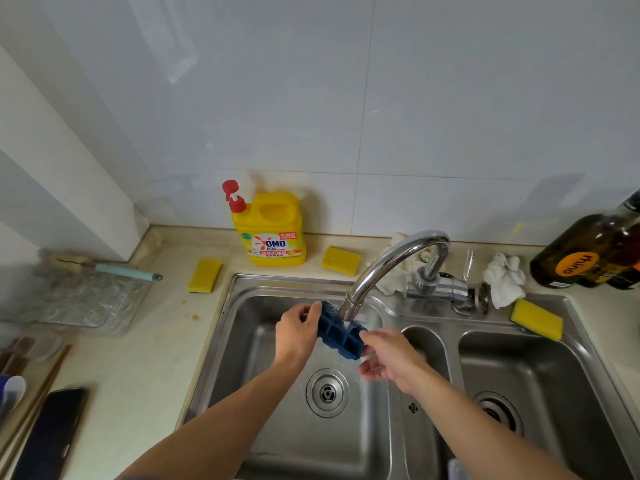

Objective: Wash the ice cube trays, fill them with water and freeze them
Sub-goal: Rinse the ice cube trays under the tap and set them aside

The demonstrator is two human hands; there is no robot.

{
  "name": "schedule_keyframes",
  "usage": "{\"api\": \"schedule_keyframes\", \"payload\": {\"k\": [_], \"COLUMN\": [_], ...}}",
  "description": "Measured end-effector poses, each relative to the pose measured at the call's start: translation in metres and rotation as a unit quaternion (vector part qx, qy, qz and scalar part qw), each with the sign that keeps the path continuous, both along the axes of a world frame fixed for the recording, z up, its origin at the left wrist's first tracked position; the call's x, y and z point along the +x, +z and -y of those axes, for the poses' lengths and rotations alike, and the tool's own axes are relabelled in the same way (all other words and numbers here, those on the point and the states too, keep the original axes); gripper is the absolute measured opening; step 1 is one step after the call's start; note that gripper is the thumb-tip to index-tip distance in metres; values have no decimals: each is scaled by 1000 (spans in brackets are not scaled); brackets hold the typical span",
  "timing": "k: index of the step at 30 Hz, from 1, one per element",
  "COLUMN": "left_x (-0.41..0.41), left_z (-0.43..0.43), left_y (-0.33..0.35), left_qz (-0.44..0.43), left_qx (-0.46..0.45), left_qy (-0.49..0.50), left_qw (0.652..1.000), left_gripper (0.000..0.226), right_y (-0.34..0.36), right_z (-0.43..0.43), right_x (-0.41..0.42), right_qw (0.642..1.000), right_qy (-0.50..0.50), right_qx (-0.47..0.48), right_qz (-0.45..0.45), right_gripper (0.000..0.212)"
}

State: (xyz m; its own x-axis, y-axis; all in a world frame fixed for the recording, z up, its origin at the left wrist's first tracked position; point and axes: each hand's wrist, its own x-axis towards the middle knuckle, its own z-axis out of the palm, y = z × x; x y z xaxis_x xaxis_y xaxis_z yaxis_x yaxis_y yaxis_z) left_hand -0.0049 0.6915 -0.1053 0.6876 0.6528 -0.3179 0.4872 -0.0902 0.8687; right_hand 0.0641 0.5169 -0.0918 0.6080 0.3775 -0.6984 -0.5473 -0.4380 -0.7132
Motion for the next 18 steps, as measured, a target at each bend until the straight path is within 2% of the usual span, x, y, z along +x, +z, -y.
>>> {"api": "schedule_keyframes", "payload": {"k": [9,18], "left_x": [-5,-3], "left_z": [-10,-8], "left_y": [9,8], "left_qz": [64,66], "left_qx": [54,79], "left_qy": [28,-9], "left_qw": [996,995], "left_gripper": [12,13], "right_y": [5,-3], "right_z": [-12,-10], "right_x": [0,3], "right_qw": [999,1000], "right_qy": [6,-1], "right_qx": [33,16], "right_qz": [15,3], "right_gripper": [12,13]}}
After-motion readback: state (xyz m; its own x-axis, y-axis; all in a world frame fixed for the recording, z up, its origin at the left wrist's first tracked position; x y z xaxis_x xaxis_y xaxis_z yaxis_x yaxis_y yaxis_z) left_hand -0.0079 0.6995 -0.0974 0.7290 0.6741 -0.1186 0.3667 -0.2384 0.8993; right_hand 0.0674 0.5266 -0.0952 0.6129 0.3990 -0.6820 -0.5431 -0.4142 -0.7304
